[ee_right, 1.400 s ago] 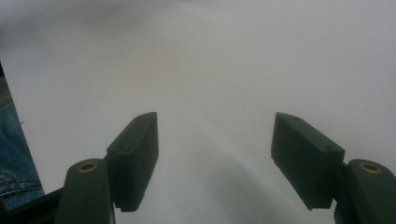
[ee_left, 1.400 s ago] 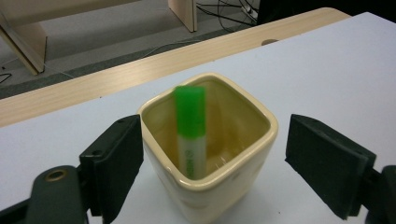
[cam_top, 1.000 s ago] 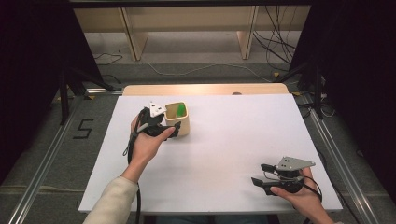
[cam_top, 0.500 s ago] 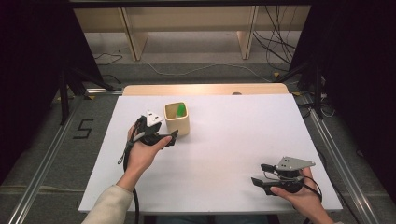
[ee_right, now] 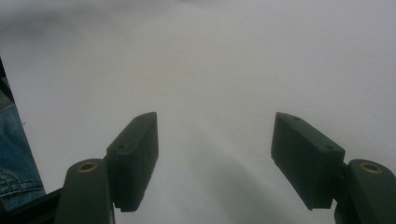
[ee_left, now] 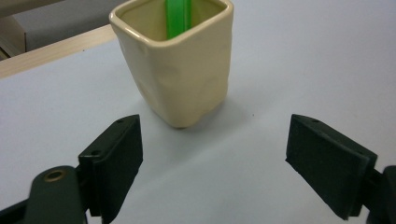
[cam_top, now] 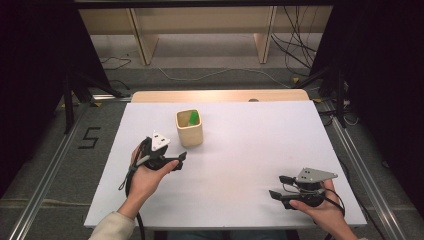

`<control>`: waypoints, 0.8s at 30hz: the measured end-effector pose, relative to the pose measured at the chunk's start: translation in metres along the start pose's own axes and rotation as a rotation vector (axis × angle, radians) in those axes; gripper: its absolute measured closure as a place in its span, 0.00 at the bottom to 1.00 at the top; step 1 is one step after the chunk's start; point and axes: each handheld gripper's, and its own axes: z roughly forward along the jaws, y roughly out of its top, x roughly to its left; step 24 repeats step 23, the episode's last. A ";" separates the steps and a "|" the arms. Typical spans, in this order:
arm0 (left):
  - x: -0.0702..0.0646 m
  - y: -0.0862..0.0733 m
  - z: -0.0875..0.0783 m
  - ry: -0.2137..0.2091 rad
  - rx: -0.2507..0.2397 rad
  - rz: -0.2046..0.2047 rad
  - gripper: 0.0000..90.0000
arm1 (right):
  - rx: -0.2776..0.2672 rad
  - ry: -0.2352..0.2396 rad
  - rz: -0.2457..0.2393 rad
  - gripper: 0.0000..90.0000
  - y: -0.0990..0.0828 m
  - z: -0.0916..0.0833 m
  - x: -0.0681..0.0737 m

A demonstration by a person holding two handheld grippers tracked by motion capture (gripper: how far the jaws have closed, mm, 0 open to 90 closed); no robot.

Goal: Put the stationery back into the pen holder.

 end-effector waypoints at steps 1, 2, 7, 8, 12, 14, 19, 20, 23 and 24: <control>0.000 -0.003 -0.001 -0.004 0.001 0.000 0.21 | 0.000 0.000 0.000 0.36 0.000 0.000 0.000; -0.001 -0.005 -0.002 -0.005 0.001 0.004 0.21 | 0.000 0.000 0.000 0.36 0.000 0.000 0.000; -0.004 -0.019 -0.003 -0.017 0.006 0.009 0.21 | 0.000 0.000 0.000 0.36 0.000 0.000 0.000; -0.004 -0.022 -0.004 -0.018 0.007 0.013 0.21 | 0.000 0.000 -0.001 0.36 0.000 0.000 0.000; -0.008 -0.033 -0.005 -0.031 0.013 0.024 0.21 | 0.002 -0.001 -0.003 0.36 0.000 0.000 0.000; -0.009 -0.038 -0.004 -0.039 0.015 0.027 0.21 | 0.003 -0.001 -0.004 0.36 0.000 0.000 0.000; -0.016 -0.051 0.001 -0.068 0.048 0.030 0.21 | -0.001 0.002 -0.008 0.36 0.000 0.000 0.001; -0.018 -0.053 0.002 -0.077 0.058 0.036 0.21 | -0.001 0.002 -0.009 0.36 0.000 0.000 0.001; -0.026 -0.054 0.004 -0.097 0.067 0.056 0.21 | 0.005 0.001 -0.007 0.36 0.000 -0.001 0.001; -0.026 -0.054 0.004 -0.097 0.067 0.056 0.21 | 0.005 0.001 -0.007 0.36 0.000 -0.001 0.001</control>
